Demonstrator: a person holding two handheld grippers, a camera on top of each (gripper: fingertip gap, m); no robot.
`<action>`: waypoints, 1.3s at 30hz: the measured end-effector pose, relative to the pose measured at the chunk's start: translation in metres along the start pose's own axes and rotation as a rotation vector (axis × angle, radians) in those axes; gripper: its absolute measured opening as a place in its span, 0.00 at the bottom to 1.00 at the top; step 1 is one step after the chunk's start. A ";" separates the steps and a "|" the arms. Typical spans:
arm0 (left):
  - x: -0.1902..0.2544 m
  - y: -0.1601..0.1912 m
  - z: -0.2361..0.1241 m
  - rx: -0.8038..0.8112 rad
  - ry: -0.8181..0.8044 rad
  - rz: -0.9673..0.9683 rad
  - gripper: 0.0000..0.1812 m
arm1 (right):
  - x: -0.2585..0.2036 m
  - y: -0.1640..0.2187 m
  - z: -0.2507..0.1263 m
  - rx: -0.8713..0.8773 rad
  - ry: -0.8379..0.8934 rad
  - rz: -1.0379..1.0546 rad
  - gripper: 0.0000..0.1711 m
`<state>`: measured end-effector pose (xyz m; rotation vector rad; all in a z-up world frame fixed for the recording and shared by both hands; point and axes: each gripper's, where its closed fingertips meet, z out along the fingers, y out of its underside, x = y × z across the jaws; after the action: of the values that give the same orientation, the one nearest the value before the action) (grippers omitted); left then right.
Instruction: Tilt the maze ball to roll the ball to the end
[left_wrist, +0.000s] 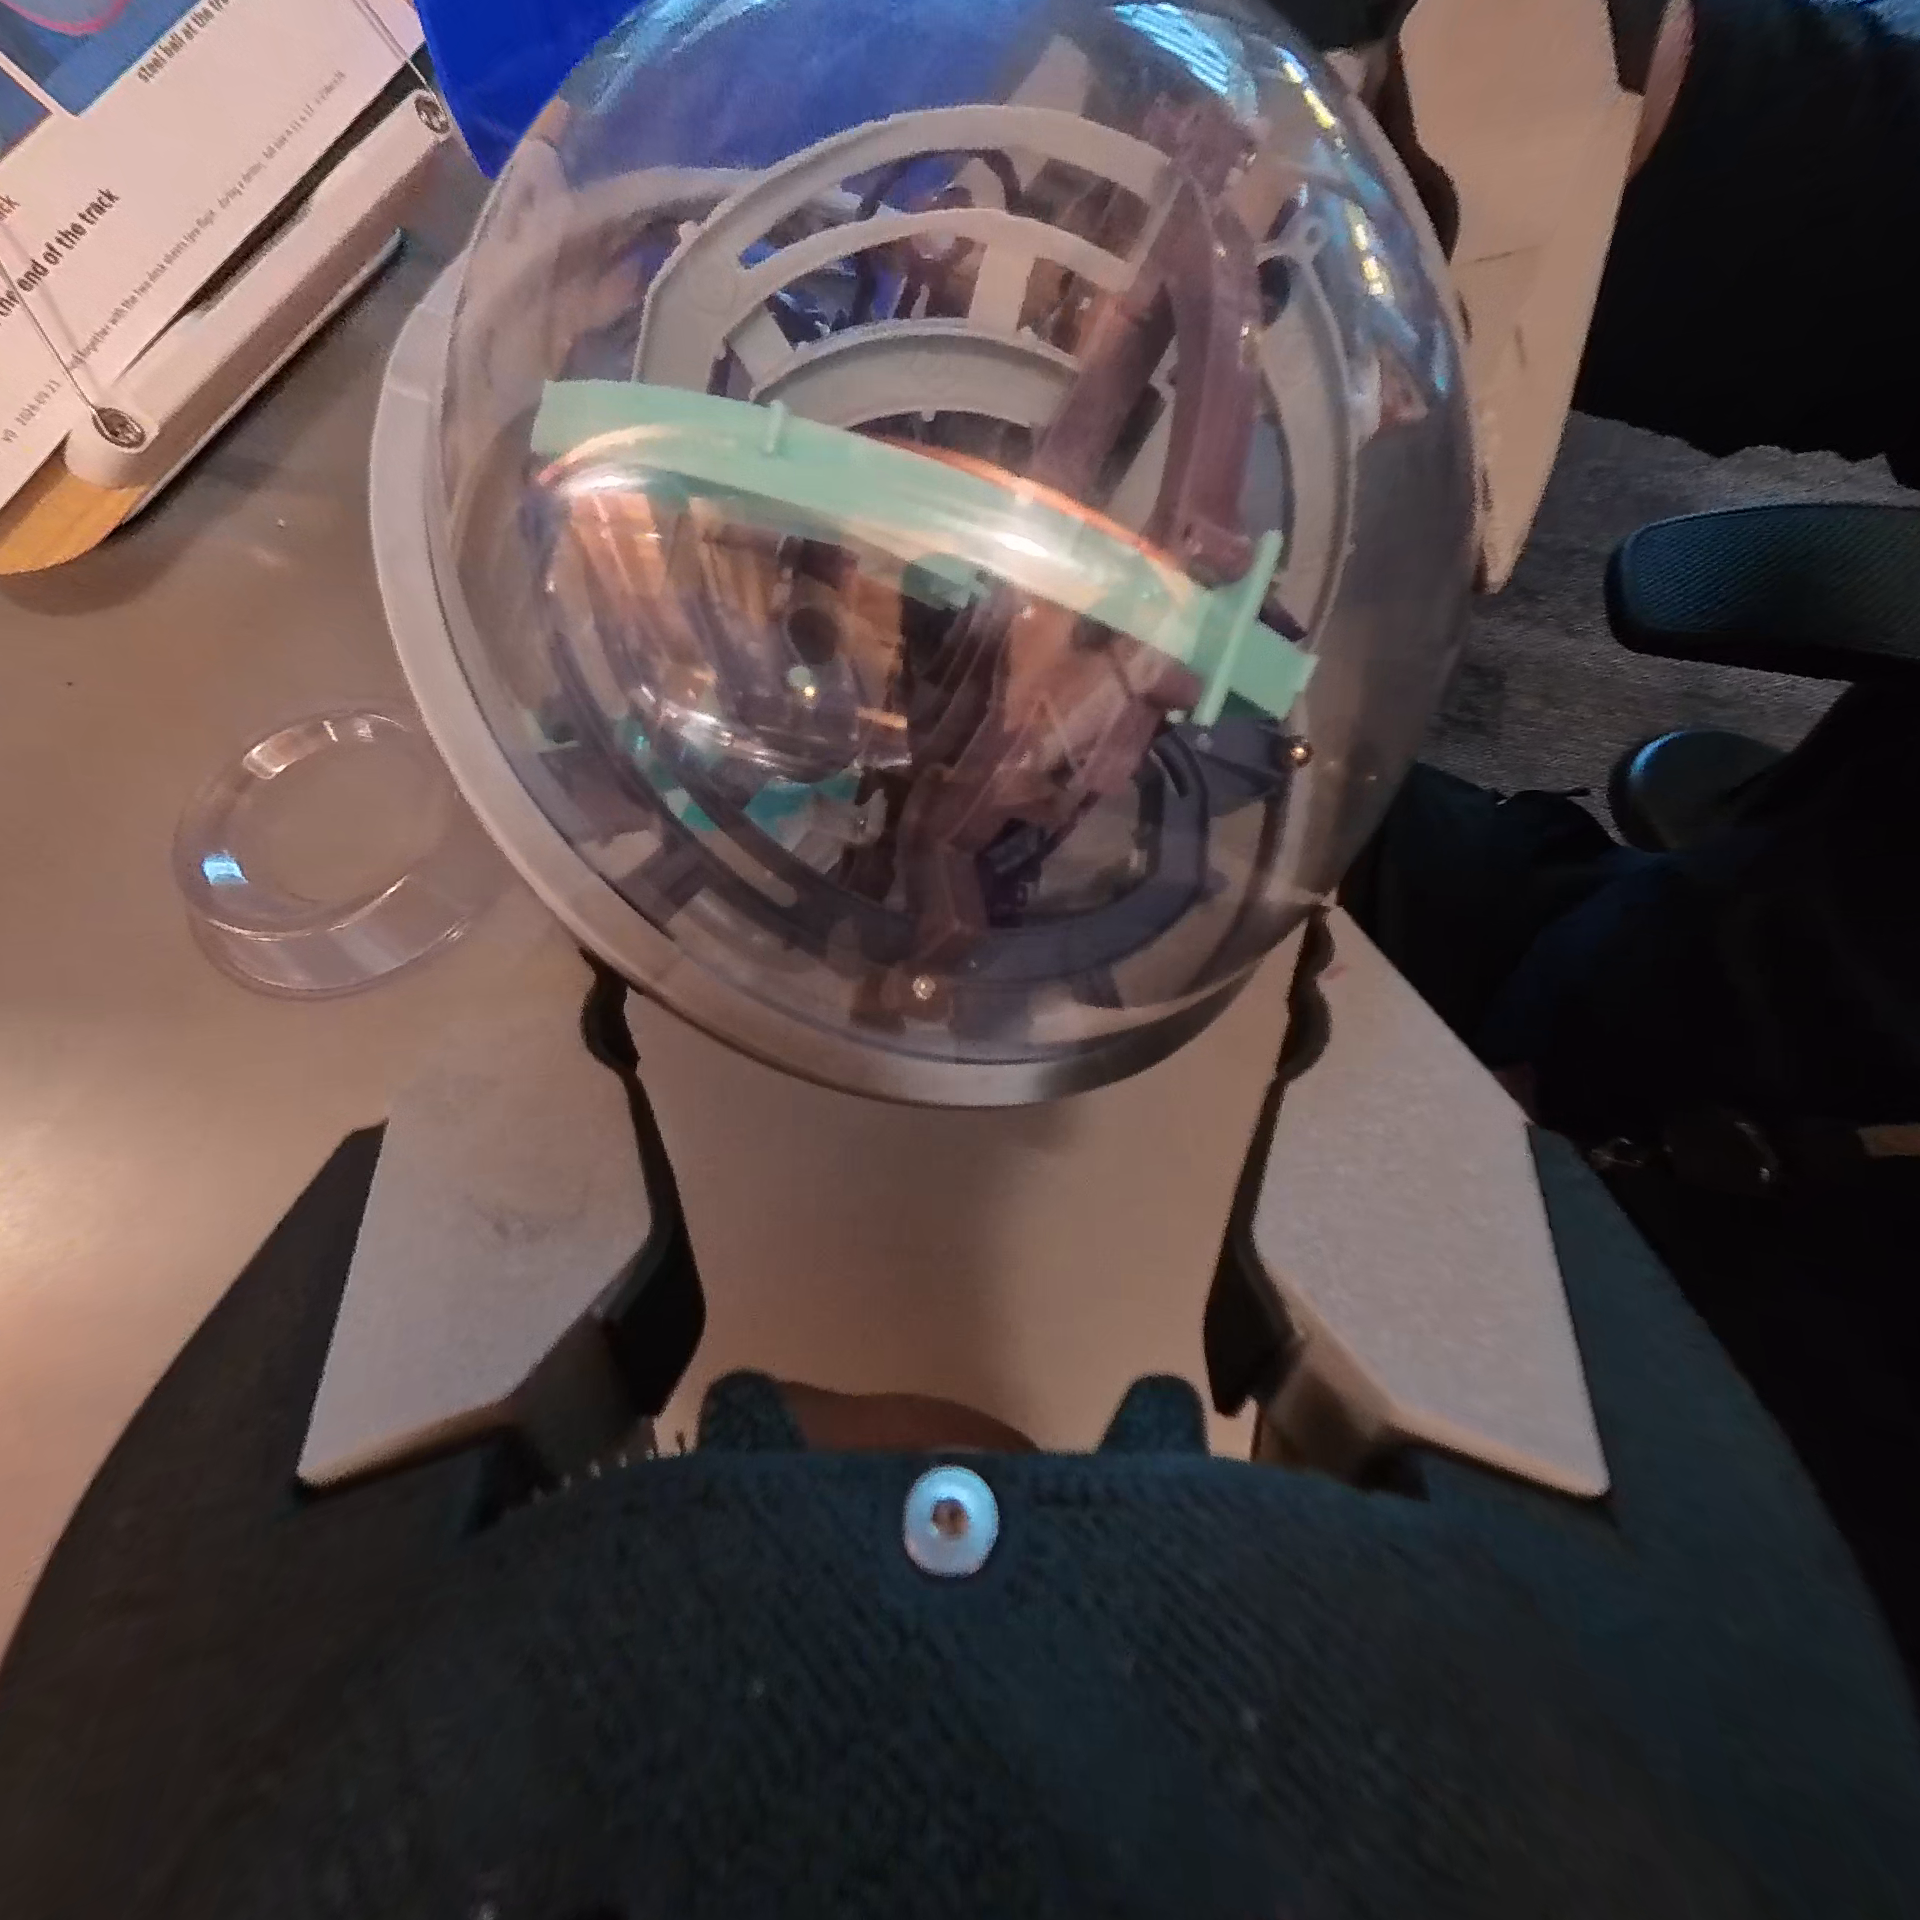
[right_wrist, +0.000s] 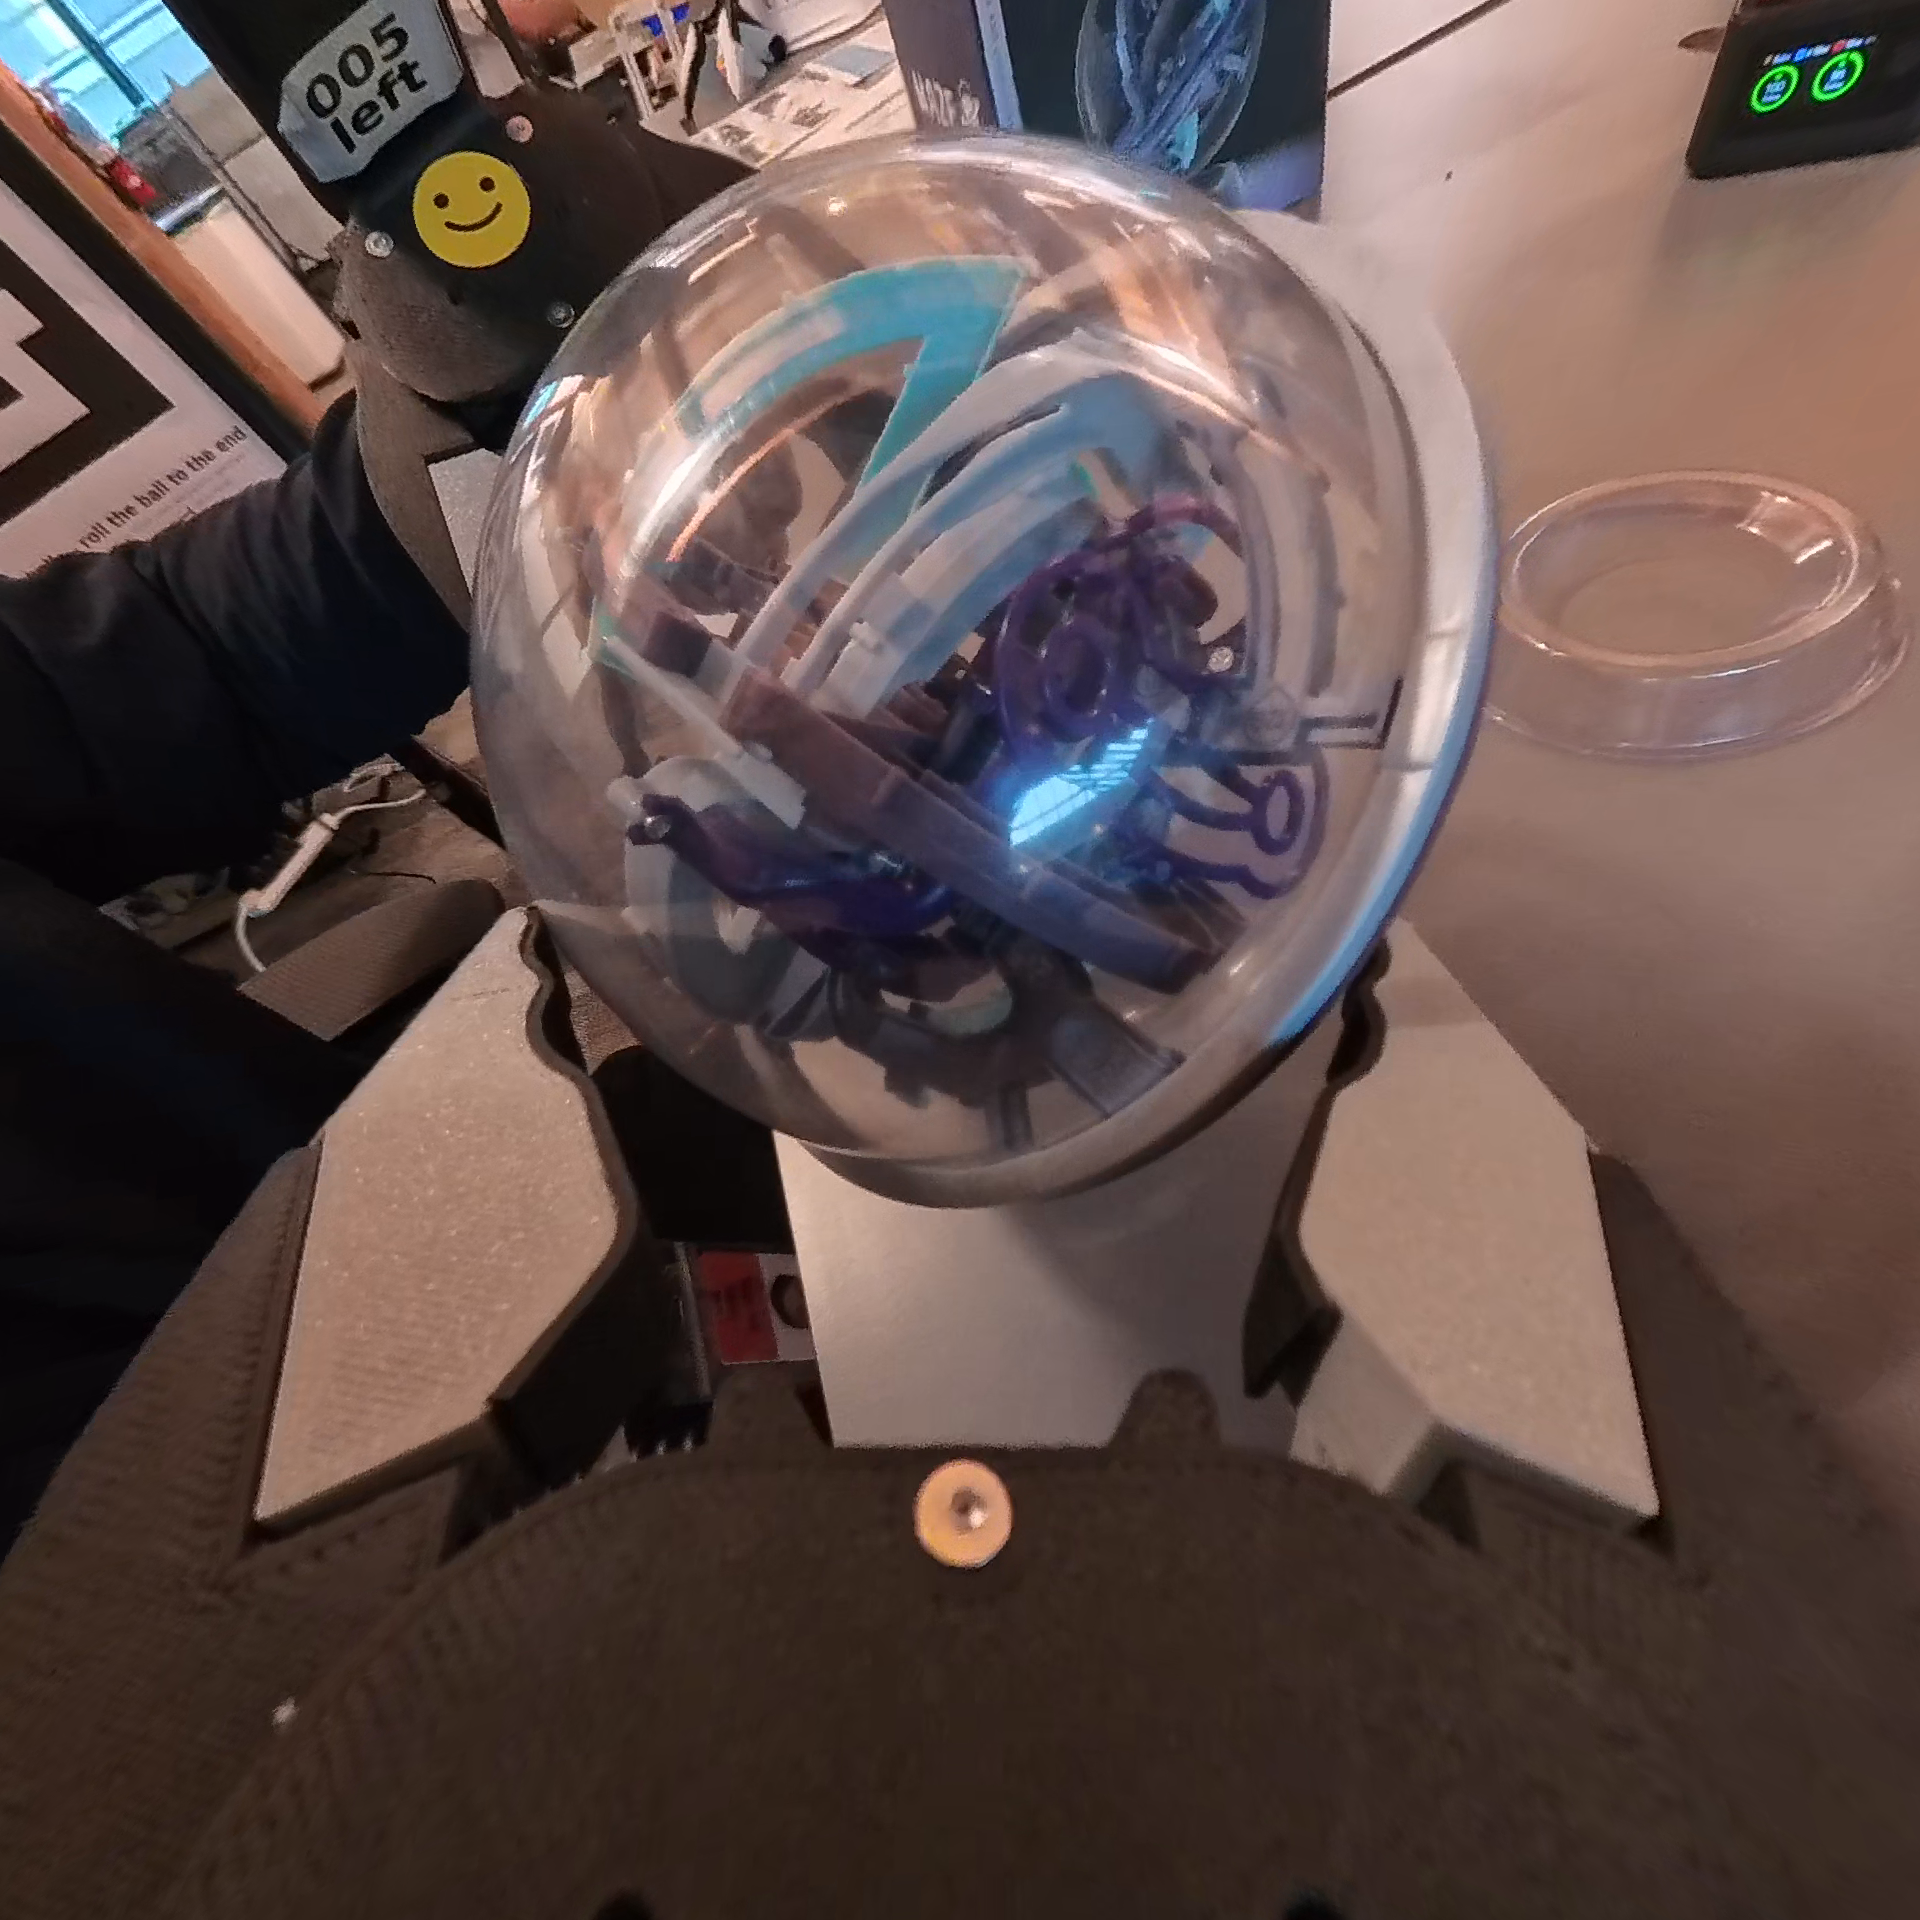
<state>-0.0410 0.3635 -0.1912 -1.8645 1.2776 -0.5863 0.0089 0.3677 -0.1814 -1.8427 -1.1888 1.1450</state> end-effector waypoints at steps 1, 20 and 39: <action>0.000 0.001 0.000 0.000 0.003 -0.005 0.69 | 0.000 0.000 0.000 -0.002 -0.002 0.005 0.84; 0.003 0.007 0.000 -0.025 0.060 -0.089 0.69 | 0.000 0.004 0.005 -0.027 -0.031 0.093 0.84; 0.006 0.009 0.003 -0.032 0.113 -0.161 0.69 | 0.001 0.008 0.005 -0.050 -0.055 0.174 0.84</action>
<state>-0.0416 0.3577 -0.2004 -1.9981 1.2215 -0.7697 0.0073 0.3659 -0.1900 -1.9960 -1.1135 1.2791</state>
